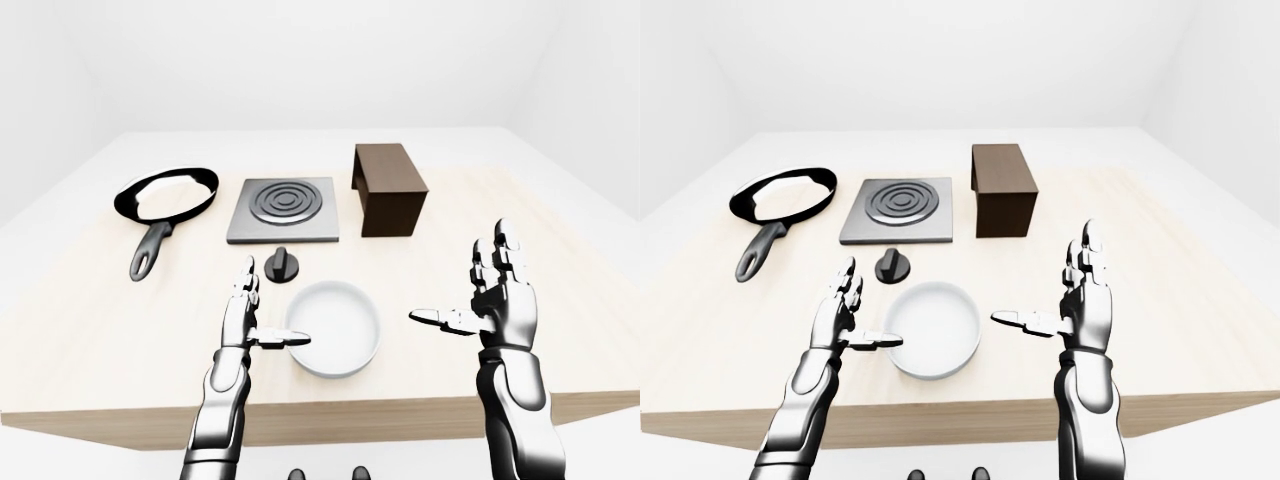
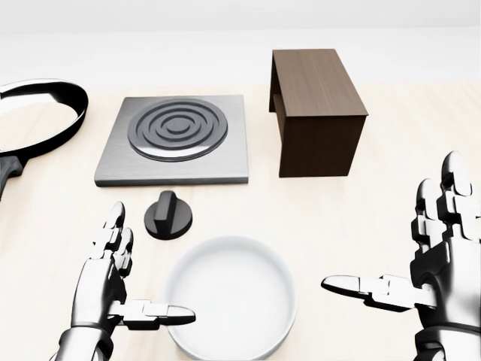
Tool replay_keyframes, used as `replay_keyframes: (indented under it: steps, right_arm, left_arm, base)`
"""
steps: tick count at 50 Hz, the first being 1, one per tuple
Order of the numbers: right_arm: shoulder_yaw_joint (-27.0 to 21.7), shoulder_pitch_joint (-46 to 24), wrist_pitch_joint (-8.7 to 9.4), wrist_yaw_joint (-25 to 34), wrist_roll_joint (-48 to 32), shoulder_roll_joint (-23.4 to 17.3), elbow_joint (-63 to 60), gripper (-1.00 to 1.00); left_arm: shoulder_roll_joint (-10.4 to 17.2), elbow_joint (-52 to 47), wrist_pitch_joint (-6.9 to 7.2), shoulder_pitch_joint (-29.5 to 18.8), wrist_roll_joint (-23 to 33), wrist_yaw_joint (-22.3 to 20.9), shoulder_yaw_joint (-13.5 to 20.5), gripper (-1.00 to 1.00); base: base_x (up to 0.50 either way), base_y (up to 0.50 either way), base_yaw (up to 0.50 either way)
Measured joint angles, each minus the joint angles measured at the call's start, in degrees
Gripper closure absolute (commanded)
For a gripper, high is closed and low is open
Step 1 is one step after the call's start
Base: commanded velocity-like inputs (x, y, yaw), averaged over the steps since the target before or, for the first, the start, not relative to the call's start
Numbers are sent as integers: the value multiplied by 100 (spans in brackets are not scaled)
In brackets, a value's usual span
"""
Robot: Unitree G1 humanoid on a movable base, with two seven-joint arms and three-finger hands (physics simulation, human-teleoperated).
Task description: Turn on the stove.
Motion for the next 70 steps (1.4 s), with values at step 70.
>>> replay_keyframes:
  steps: [70]
  right_arm:
    - [38,38,0,35,-34,14,-54,-100]
  left_arm:
    - [-43,1009,-408,-349,128,51,-90,-100]
  base:
    - [13,0,0]
